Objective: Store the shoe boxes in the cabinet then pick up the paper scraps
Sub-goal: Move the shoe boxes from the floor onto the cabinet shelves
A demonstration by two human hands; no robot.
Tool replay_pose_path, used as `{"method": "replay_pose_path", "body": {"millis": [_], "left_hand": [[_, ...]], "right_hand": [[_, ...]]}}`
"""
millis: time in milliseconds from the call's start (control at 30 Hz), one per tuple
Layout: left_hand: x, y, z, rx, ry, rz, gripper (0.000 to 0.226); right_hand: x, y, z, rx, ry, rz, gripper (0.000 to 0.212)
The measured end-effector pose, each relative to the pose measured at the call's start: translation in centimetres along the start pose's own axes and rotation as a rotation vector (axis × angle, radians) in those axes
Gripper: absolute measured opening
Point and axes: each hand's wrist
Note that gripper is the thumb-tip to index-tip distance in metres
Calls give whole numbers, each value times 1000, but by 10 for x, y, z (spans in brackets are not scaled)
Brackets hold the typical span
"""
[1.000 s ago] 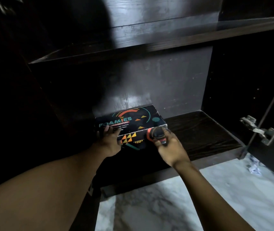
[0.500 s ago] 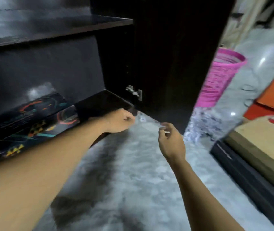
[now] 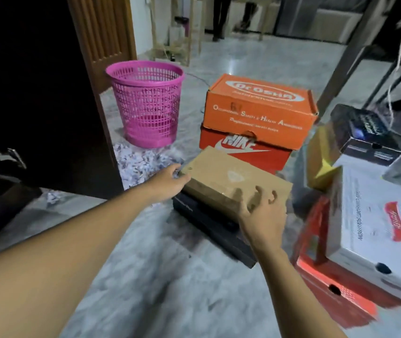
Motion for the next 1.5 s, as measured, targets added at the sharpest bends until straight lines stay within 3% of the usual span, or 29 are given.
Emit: {"method": "replay_pose_path", "body": {"millis": [100, 200, 300, 400, 467, 633, 767, 900, 1067, 1200, 1367, 1500], "left_hand": [[4, 24, 35, 58, -60, -56, 68], [-1, 39, 56, 143, -95, -153, 69], [-9, 43, 61, 281, -77, -256, 55], [-27, 38, 55, 441, -76, -323, 35], [-43, 32, 48, 478, -107, -377, 32], [-67, 30, 40, 179, -290, -533, 21], [-82, 25, 20, 156, -320, -753, 29], [-95, 2, -14, 266, -316, -834, 19], [-89, -60, -69, 314, -341, -713, 25], [-78, -125, -123, 323, -280, -576, 33], [-84, -185, -200, 501, -222, -578, 37], [-111, -208, -262, 730, -219, -653, 46]], "right_hand": [[27, 7, 26, -122, 147, -19, 71], [40, 19, 39, -189, 177, 202, 73], [44, 23, 37, -122, 224, 382, 71], [56, 25, 25, 33, 434, 676, 59], [64, 28, 15, 40, 490, 786, 53], [66, 31, 7, -180, 335, 868, 36], [55, 23, 2, -163, 260, 885, 38], [32, 17, -13, -187, 239, 924, 48], [-6, 7, -34, -325, 189, 1069, 22], [-53, 11, -55, -477, 137, 1087, 27], [-123, 14, -84, -609, 29, 1085, 23], [-189, 21, -111, -682, -46, 1053, 52]]}}
Point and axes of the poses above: each hand's wrist, its own z-axis towards the middle knuckle, its own y-axis out of the palm, x = y × z, and after that the axes turned 14 degrees about -z, right-handed
